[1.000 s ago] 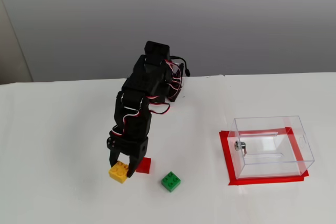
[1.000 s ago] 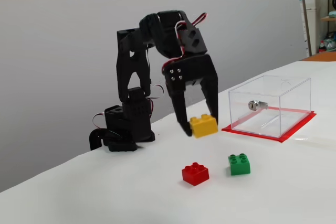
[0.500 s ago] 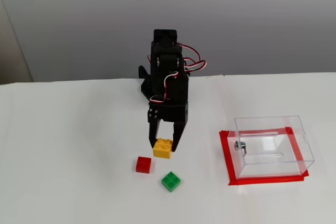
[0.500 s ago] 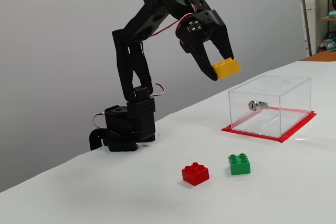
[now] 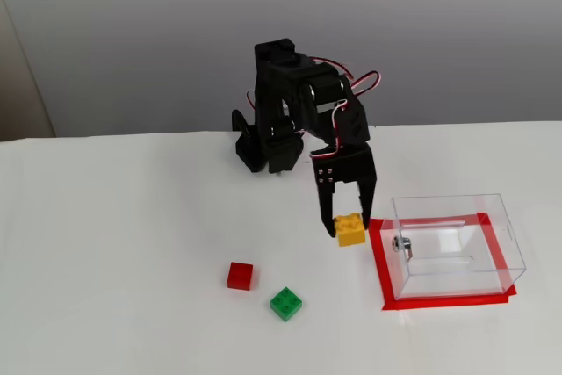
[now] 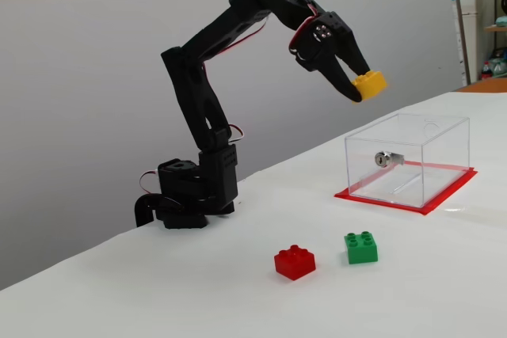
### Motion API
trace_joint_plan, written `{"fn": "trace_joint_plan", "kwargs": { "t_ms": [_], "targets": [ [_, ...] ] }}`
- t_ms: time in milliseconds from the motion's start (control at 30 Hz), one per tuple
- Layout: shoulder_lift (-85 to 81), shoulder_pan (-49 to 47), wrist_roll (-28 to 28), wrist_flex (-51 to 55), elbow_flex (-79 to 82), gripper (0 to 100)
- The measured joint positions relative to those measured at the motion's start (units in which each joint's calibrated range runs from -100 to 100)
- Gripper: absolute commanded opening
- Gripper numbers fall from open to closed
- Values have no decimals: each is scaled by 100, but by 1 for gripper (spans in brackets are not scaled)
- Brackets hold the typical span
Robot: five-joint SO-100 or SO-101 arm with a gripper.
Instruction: Pick the yellow lego brick and place it into the transparent box
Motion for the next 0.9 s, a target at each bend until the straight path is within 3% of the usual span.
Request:
{"fn": "trace_joint_plan", "kwargs": {
  "t_ms": [400,900],
  "targets": [
    [0,-1848,29,-994,936,6],
    [211,-3280,29,-2399,2277,6]
  ]
}}
